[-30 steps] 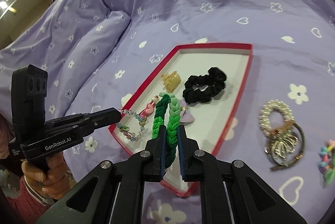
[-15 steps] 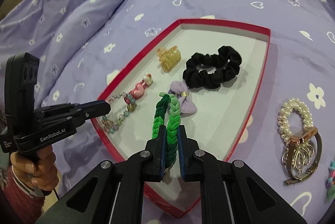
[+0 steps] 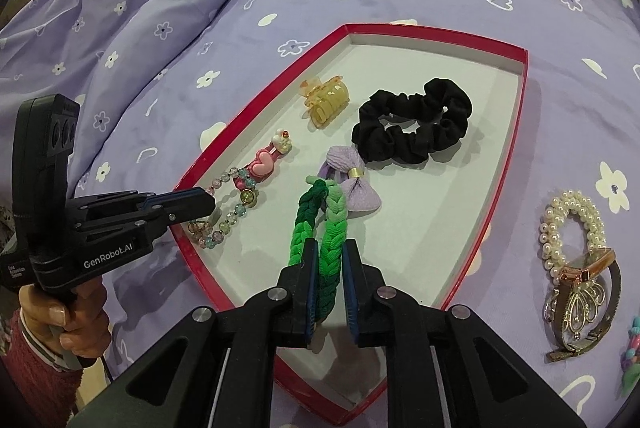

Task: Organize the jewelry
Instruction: 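Carry the bracelet and green braided tie into the box lid and release, then move both tools back toward the pearl bracelets and remaining items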

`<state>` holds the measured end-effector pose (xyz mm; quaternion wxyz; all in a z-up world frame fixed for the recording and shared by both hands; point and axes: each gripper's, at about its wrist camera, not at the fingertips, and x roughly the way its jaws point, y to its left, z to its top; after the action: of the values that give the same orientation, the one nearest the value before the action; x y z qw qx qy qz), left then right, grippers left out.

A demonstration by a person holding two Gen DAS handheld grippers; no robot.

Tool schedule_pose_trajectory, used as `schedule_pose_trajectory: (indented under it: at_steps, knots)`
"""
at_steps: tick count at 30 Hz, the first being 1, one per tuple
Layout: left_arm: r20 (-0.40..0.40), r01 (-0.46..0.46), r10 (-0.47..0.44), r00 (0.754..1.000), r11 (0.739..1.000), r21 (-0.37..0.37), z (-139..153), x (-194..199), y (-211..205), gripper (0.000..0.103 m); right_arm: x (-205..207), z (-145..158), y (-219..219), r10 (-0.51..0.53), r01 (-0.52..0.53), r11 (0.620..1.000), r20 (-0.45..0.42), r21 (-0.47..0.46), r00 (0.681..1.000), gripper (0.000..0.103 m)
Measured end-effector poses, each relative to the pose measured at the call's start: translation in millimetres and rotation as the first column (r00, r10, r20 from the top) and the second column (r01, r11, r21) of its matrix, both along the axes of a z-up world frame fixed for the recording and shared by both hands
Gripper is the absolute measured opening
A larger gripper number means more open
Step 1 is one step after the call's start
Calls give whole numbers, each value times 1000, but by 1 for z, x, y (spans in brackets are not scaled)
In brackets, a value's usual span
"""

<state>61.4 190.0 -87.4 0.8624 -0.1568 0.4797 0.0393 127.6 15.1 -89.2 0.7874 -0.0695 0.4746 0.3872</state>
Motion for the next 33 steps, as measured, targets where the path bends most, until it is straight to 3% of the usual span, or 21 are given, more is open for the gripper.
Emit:
schedule_pose_trajectory:
  at_steps: [4, 11, 16, 33]
  knots:
    - [-13, -5, 5, 1000, 1000, 3, 0, 0, 0, 14, -1, 2, -3, -12, 12, 1000, -5, 23, 1000, 27]
    - [-2, -21, 21, 1000, 1000, -2, 8, -3, -1, 22, -4, 14, -16, -33, 32, 997, 2, 67, 999, 28]
    - [38, -13, 14, 999, 1000, -19, 23, -8, -7, 34, -8, 31, -37, -75, 73, 991, 21, 116, 997, 31]
    - [98, 125, -121, 988, 992, -34, 53, -5, -82, 37, -17, 43, -161, -316, 308, 934, 20, 183, 948, 37]
